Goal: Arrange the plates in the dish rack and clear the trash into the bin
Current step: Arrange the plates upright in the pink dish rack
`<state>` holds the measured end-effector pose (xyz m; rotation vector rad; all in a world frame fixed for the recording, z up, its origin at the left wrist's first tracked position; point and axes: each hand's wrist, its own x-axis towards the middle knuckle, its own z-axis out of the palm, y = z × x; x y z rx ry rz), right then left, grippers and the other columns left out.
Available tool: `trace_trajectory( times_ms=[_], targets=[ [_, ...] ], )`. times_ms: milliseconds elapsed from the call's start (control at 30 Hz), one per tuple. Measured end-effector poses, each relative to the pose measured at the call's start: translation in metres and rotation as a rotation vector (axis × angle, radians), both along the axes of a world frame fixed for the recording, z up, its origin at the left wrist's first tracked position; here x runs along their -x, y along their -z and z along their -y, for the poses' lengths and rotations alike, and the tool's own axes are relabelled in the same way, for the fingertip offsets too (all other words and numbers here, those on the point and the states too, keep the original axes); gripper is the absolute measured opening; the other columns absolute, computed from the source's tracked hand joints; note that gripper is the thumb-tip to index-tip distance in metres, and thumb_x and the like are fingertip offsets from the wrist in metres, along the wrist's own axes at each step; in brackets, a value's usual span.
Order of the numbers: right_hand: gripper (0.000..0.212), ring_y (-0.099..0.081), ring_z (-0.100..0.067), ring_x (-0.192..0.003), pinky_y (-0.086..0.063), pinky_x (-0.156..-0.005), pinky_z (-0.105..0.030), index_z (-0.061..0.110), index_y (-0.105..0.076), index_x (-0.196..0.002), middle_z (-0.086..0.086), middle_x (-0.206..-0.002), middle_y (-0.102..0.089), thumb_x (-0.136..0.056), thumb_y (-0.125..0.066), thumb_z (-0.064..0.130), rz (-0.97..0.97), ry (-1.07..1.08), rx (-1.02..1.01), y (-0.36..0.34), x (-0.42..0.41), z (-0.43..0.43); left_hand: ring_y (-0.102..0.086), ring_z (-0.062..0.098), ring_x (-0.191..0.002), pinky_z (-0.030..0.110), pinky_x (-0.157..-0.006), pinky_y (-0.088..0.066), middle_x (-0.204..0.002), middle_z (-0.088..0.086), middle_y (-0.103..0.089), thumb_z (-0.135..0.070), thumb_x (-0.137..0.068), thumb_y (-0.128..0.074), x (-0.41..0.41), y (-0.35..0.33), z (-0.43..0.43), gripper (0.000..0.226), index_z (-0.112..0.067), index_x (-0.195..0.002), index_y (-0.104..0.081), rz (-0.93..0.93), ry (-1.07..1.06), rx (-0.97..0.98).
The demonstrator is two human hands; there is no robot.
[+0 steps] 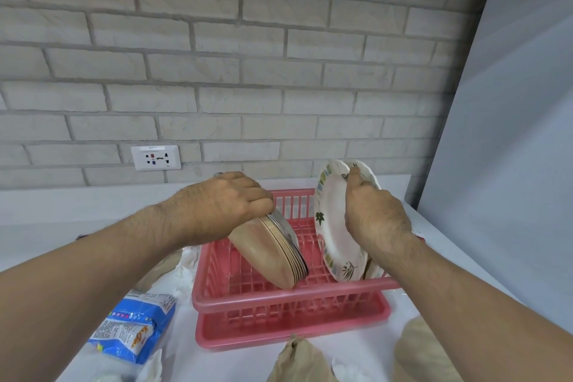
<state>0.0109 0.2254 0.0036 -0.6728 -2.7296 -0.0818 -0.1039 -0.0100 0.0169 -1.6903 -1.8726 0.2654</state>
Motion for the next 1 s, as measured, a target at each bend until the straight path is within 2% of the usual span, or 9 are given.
trace_trajectory(
  times_ms=[167, 267, 433, 533, 633, 733, 800, 900, 1000],
  targets=[
    [0.050, -0.065, -0.029, -0.082, -0.023, -0.044, -0.029, 0.005, -0.037, -0.135, -0.012, -0.122, -0.054, -0.087, -0.050, 0.000, 0.028, 0.011, -0.159, -0.004, 0.000, -0.005, -0.064, 0.016, -0.098, 0.032, -0.089, -0.052, -0.110, -0.007, -0.067, 0.003, -0.061, -0.080, 0.001, -0.003, -0.003, 0.055, -0.023, -0.106, -0.062, 0.004, 0.010, 0.010],
    [0.038, -0.053, -0.027, -0.066, -0.019, -0.042, -0.029, 0.004, -0.046, -0.124, -0.012, -0.121, -0.048, -0.087, -0.051, -0.001, 0.046, 0.013, -0.167, -0.009, 0.002, -0.005, -0.063, 0.015, -0.100, 0.032, -0.090, -0.051, -0.112, -0.008, -0.066, 0.001, -0.063, -0.080, 0.003, -0.003, -0.004, 0.054, -0.025, -0.107, -0.061, -0.010, -0.004, 0.027],
    [0.034, -0.041, -0.021, -0.059, -0.021, -0.042, -0.027, 0.008, -0.048, -0.121, -0.008, -0.120, -0.044, -0.088, -0.055, 0.004, 0.036, -0.003, -0.177, -0.015, 0.000, -0.002, -0.061, 0.014, -0.103, 0.030, -0.093, -0.048, -0.115, -0.010, -0.064, 0.000, -0.067, -0.077, 0.005, -0.004, -0.005, 0.053, -0.027, -0.108, -0.058, -0.020, -0.011, 0.039],
    [0.032, -0.050, -0.020, -0.081, -0.039, -0.057, -0.028, 0.014, -0.050, -0.124, -0.003, -0.123, -0.046, -0.092, -0.052, 0.013, -0.015, -0.138, -0.162, -0.020, -0.001, 0.009, -0.061, 0.014, -0.101, 0.030, -0.092, -0.048, -0.114, -0.010, -0.065, 0.000, -0.069, -0.076, 0.006, -0.004, -0.006, 0.051, -0.026, -0.108, -0.058, -0.031, -0.004, 0.029],
    [0.034, -0.057, -0.015, -0.112, -0.046, -0.097, -0.032, 0.019, -0.058, -0.124, 0.005, -0.121, -0.056, -0.091, -0.049, 0.016, 0.032, -0.420, 0.129, -0.019, -0.005, 0.025, -0.061, 0.015, -0.100, 0.031, -0.092, -0.048, -0.113, -0.008, -0.065, 0.003, -0.068, -0.075, 0.006, -0.005, -0.006, 0.051, -0.025, -0.108, -0.059, -0.038, 0.012, 0.010],
    [0.036, -0.062, -0.003, -0.105, -0.050, -0.097, -0.026, 0.028, -0.063, -0.119, 0.017, -0.111, -0.066, -0.087, -0.056, 0.013, 0.215, -0.612, 0.656, -0.011, -0.009, 0.040, -0.061, 0.018, -0.097, 0.032, -0.091, -0.049, -0.110, -0.006, -0.065, 0.005, -0.069, -0.072, 0.005, -0.005, -0.004, 0.047, -0.022, -0.106, -0.060, -0.049, 0.045, -0.025],
    [0.038, -0.063, -0.002, -0.108, -0.051, -0.099, -0.031, 0.032, -0.063, -0.118, 0.018, -0.113, -0.067, -0.082, -0.057, 0.018, 0.190, -0.650, 0.766, -0.002, -0.006, 0.040, -0.061, 0.019, -0.097, 0.033, -0.091, -0.048, -0.109, -0.004, -0.065, 0.004, -0.072, -0.070, 0.004, -0.004, -0.002, 0.042, -0.020, -0.105, -0.062, -0.054, 0.053, -0.064],
    [0.050, -0.053, -0.001, -0.123, -0.041, -0.110, -0.035, 0.028, -0.055, -0.135, 0.013, -0.131, -0.061, -0.085, -0.055, 0.023, 0.122, -0.648, 0.870, 0.003, -0.004, 0.040, -0.061, 0.020, -0.097, 0.032, -0.092, -0.047, -0.109, -0.003, -0.065, 0.005, -0.072, -0.071, 0.004, 0.000, 0.003, 0.043, -0.019, -0.107, -0.062, -0.034, 0.044, -0.126],
    [0.032, -0.059, -0.010, -0.117, -0.044, -0.107, -0.041, 0.037, -0.061, -0.122, 0.007, -0.125, -0.065, -0.093, -0.051, 0.026, 0.068, -0.646, 0.905, 0.003, -0.005, 0.048, -0.062, 0.020, -0.095, 0.032, -0.090, -0.049, -0.108, -0.001, -0.066, 0.011, -0.064, -0.071, 0.006, 0.009, 0.008, 0.050, -0.016, -0.105, -0.064, 0.003, 0.018, -0.185]
  ],
)
